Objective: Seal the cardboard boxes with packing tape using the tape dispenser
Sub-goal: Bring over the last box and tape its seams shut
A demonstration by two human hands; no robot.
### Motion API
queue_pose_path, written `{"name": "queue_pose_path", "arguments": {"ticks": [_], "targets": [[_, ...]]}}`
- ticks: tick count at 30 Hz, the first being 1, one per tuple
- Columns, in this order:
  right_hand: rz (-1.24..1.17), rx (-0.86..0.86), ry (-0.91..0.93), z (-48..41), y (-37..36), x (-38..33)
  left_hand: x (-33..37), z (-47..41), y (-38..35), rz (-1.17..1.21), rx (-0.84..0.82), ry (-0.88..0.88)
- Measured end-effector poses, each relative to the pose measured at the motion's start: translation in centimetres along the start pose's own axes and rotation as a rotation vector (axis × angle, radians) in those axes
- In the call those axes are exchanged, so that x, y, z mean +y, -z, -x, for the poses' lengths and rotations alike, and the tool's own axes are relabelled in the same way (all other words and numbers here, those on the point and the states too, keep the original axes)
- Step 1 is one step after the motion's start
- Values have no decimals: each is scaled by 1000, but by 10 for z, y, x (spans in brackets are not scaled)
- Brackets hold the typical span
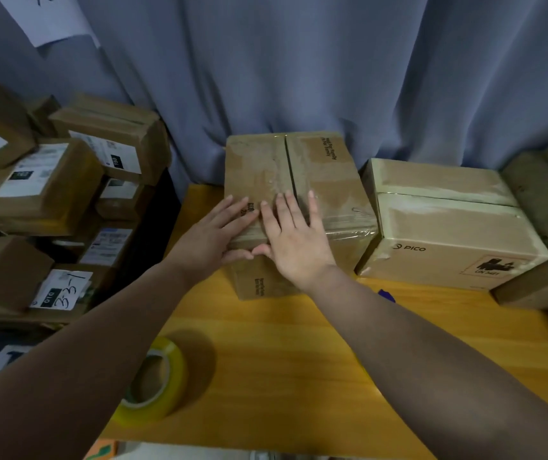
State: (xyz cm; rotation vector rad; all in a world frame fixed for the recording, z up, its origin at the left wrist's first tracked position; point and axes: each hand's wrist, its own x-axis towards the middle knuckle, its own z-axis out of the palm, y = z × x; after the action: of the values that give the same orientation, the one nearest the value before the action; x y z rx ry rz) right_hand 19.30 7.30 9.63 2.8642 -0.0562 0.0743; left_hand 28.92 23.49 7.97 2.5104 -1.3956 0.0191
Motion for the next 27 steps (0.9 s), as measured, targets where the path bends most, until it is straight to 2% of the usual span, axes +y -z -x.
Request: {"name": "queue_pose_path", "arguments": {"ticks": [3, 5, 8, 10, 13, 18, 21, 23, 24, 27], "targets": [[-1, -14, 26, 6, 4, 6, 7, 2, 7, -194, -72, 31], [-119, 20, 33, 12, 8, 26, 20, 2, 10, -253, -21, 35], [-245, -10, -56, 21, 13, 74, 51, -18, 15, -204, 78, -17], [-217, -96, -122, 23, 11, 101, 76, -41, 12, -133, 50, -44], [-93, -165, -82, 26, -2, 118, 97, -65, 2, -97, -38, -14], [23, -93, -2, 32, -27, 117, 97, -69, -11, -352, -133, 6], [-42, -38, 19, 34, -32, 117, 99, -69, -11, -391, -150, 8], [-153, 11, 83, 38, -34, 125, 99, -67, -10, -385, -139, 7], [-288, 34, 88, 40, -32, 131, 98, -67, -10, -381, -135, 10], [-790, 90, -46, 49, -39, 151, 99, -68, -9, -399, -132, 25]]}}
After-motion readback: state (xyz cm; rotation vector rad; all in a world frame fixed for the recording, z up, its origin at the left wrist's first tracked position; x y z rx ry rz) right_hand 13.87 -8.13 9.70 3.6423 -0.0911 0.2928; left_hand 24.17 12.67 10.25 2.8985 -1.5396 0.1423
